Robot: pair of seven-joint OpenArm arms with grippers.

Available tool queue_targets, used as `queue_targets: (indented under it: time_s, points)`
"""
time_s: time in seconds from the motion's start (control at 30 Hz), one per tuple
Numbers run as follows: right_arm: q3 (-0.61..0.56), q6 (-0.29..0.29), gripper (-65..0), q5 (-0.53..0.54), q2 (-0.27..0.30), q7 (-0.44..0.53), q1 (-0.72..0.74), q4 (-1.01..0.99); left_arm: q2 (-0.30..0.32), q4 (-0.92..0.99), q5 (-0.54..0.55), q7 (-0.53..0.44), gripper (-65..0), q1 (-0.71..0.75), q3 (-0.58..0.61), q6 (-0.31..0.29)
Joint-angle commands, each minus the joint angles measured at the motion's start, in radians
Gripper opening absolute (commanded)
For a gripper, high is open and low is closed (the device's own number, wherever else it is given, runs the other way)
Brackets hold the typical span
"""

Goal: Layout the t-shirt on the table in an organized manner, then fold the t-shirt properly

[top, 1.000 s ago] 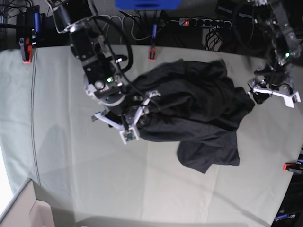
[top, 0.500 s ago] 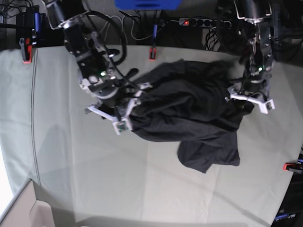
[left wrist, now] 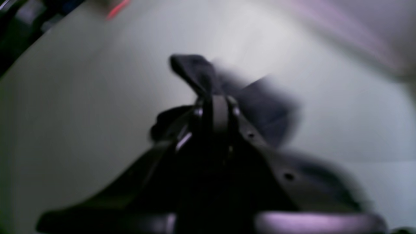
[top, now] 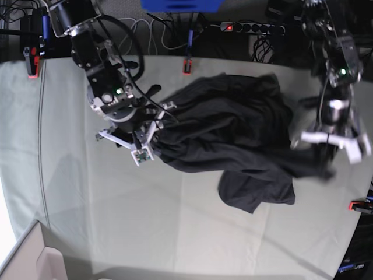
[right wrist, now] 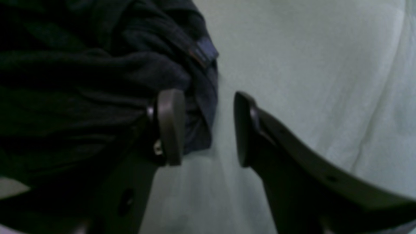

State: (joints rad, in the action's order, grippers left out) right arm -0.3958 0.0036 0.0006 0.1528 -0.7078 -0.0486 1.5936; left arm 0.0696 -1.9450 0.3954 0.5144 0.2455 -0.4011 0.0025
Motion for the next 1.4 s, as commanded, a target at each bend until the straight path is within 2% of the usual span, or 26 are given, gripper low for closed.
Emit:
queue_targets:
  time_s: [0.0, 0.07, 0.17, 0.23, 0.37, 0.5, 0.6, 0.67, 0.87, 1.0, 1.1, 1.2, 1.27, 1.37]
  points:
    - [0.002, 0.0, -39.5, 0.0, 0.004, 0.018, 0.013, 0.023, 0.006, -0.055, -0.003, -0.026, -64.6, -0.048, 0.018, 0.001]
    - [0.047, -0.001, -39.5, 0.0, 0.031, 0.021, 0.008, 0.023, 0.0, -0.069, -0.008, 0.019, -64.6, -0.156, 0.1, 0.003]
    - [0.151, -0.001, -39.5, 0.0, 0.038, 0.027, -0.032, 0.063, -0.003, -0.046, -0.013, 0.054, -64.6, -0.306, 0.242, 0.004]
    - [0.214, 0.0, -39.5, 0.0, 0.044, 0.026, -0.061, 0.103, -0.035, -0.035, -0.016, 0.056, -64.6, -0.374, 0.305, 0.004]
    - [0.324, 0.0, -39.4, 0.0, 0.086, 0.026, -0.086, 0.133, -0.121, 0.057, -0.074, 0.06, -64.6, -0.538, 0.351, 0.004]
    - [0.41, 0.002, -39.4, 0.0, 0.109, 0.024, -0.132, 0.135, -0.155, 0.164, -0.099, 0.051, -64.6, -0.69, 0.434, 0.004]
    - [0.453, 0.002, -39.4, 0.0, 0.107, 0.024, -0.147, 0.133, -0.193, 0.353, -0.097, 0.039, -64.6, -0.834, 0.482, 0.004]
    - [0.47, 0.002, -39.4, 0.0, 0.104, 0.02, -0.162, 0.135, -0.227, 0.487, -0.097, -0.017, -64.6, -0.923, 0.506, 0.004]
    - [0.53, 0.002, -39.5, 0.0, 0.072, 0.018, -0.196, 0.15, -0.227, 0.948, -0.088, -0.248, -64.6, -1.153, 0.66, 0.004]
    - [0.532, 0.002, -39.5, 0.0, 0.06, 0.017, -0.199, 0.15, -0.227, 1.263, 0.007, -0.389, -64.4, -1.264, 0.781, 0.004]
    - [0.527, 0.002, -39.5, 0.0, 0.046, 0.017, -0.199, 0.15, -0.227, 1.436, 0.142, -0.437, -58.5, -1.319, 0.881, 0.004]
    - [0.527, 0.002, -39.5, 0.0, 0.021, 0.017, -0.199, 0.15, -0.227, 1.433, 0.276, -0.42, -43.7, -1.311, 0.953, 0.004]
    - [0.525, 0.002, -39.5, 0.0, 0.017, 0.017, -0.199, 0.15, -0.227, 1.424, 0.314, -0.4, -36.8, -1.287, 0.976, 0.003]
    - [0.525, 0.002, -39.4, 0.0, 0.015, 0.017, -0.199, 0.15, -0.227, 1.389, 0.317, -0.351, -29.4, -1.253, 0.974, 0.001]
